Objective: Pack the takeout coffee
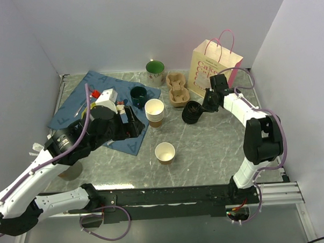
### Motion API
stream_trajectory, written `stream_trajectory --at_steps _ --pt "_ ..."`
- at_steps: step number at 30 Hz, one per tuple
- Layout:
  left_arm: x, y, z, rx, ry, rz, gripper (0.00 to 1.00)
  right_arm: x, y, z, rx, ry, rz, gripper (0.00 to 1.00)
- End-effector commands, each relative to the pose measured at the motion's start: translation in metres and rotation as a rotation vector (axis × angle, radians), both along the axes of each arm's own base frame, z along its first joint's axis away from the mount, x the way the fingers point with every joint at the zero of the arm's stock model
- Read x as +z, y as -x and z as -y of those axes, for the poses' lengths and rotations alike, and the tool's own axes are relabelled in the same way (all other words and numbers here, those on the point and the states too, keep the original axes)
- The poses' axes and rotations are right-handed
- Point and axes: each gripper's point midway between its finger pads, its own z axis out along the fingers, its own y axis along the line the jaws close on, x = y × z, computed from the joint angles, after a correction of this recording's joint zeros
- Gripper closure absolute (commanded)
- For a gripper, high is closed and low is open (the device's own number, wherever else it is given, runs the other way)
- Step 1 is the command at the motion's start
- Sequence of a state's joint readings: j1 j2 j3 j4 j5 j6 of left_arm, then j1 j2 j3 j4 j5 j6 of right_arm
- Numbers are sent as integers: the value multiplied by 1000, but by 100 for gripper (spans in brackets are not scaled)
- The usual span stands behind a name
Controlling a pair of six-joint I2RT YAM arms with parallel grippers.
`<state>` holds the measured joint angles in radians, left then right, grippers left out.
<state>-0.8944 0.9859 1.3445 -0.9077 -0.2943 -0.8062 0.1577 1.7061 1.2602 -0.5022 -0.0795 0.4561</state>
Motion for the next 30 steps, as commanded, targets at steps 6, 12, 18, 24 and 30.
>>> stream_trajectory --at_steps 6,12,18,24,30 --pt "8 -2 -3 14 12 28 3 16 -11 -5 7 -6 55 85" --pt "7 -2 -4 15 8 34 3 33 -10 -5 13 -9 77 87" --pt "12 -12 -4 40 -13 68 1 58 -5 -3 24 -5 119 87" --pt "17 -27 8 57 -59 45 3 74 5 -3 34 -9 134 87" --pt "26 -44 45 -3 -26 43 9 99 37 -22 111 0 167 87"
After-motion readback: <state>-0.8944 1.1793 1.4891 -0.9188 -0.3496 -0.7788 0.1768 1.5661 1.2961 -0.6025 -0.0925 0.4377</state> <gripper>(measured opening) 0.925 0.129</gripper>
